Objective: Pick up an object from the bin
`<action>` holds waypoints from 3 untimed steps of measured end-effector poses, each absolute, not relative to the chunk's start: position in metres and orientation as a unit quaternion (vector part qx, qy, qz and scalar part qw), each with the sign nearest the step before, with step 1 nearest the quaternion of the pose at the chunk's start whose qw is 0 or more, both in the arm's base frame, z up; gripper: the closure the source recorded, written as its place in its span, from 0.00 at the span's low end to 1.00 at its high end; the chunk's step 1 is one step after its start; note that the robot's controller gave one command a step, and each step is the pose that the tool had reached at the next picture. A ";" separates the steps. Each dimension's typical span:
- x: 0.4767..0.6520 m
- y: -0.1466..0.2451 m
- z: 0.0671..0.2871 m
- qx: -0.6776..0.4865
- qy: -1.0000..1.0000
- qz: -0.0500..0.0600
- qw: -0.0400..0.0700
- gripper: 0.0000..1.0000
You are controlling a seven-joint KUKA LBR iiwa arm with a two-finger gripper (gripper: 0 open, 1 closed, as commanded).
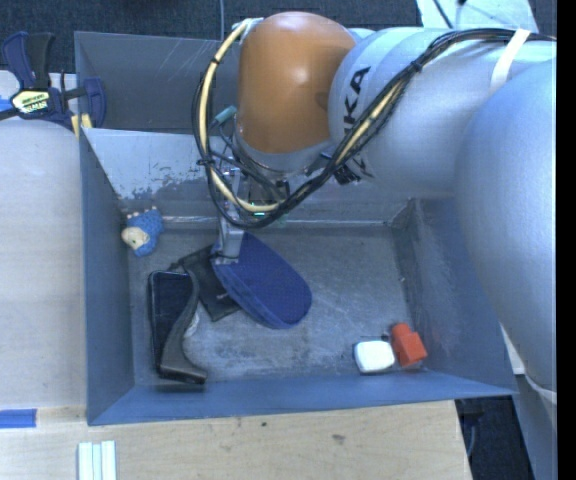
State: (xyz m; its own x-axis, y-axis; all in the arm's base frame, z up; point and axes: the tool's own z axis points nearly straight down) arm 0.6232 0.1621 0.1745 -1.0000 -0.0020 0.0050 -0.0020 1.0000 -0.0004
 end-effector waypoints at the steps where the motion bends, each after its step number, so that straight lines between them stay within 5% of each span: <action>1: 0.545 0.121 0.086 0.018 -1.000 0.000 0.003 0.00; 2: 0.549 0.123 0.091 0.019 -1.000 -0.001 -0.002 1.00; 3: 0.548 0.122 0.090 0.018 -1.000 -0.001 -0.001 0.00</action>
Offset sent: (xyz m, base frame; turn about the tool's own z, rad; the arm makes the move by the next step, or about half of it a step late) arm -0.0755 -0.0395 -0.0844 -0.0353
